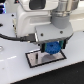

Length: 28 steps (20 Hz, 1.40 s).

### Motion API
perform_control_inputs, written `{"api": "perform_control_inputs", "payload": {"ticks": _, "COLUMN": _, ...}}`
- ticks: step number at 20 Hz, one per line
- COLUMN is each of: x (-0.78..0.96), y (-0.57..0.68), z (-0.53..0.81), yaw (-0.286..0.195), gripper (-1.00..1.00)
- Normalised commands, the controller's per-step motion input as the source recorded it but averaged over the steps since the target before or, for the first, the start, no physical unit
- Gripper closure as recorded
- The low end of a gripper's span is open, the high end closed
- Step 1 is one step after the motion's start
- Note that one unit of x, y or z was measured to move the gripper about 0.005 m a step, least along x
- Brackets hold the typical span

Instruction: Insert the blue gear onto the right peg, followed by the red gear

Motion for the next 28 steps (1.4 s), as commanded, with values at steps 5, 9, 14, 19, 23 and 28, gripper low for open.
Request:
{"api": "perform_control_inputs", "payload": {"ticks": 5, "x": 0.22, "y": 0.01, "z": 0.02, "yaw": 0.0, "gripper": 1.0}}
{"api": "perform_control_inputs", "payload": {"ticks": 9, "x": 0.23, "y": -0.01, "z": -0.17, "yaw": 0.0, "gripper": 1.0}}
{"api": "perform_control_inputs", "payload": {"ticks": 14, "x": 0.25, "y": 0.0, "z": -0.21, "yaw": 0.0, "gripper": 1.0}}
{"api": "perform_control_inputs", "payload": {"ticks": 19, "x": 0.42, "y": 0.07, "z": 0.33, "yaw": 0.0, "gripper": 1.0}}
{"api": "perform_control_inputs", "payload": {"ticks": 23, "x": 0.48, "y": 0.11, "z": 0.25, "yaw": 0.0, "gripper": 1.0}}
{"api": "perform_control_inputs", "payload": {"ticks": 28, "x": 0.16, "y": -0.03, "z": -0.17, "yaw": 0.0, "gripper": 1.0}}
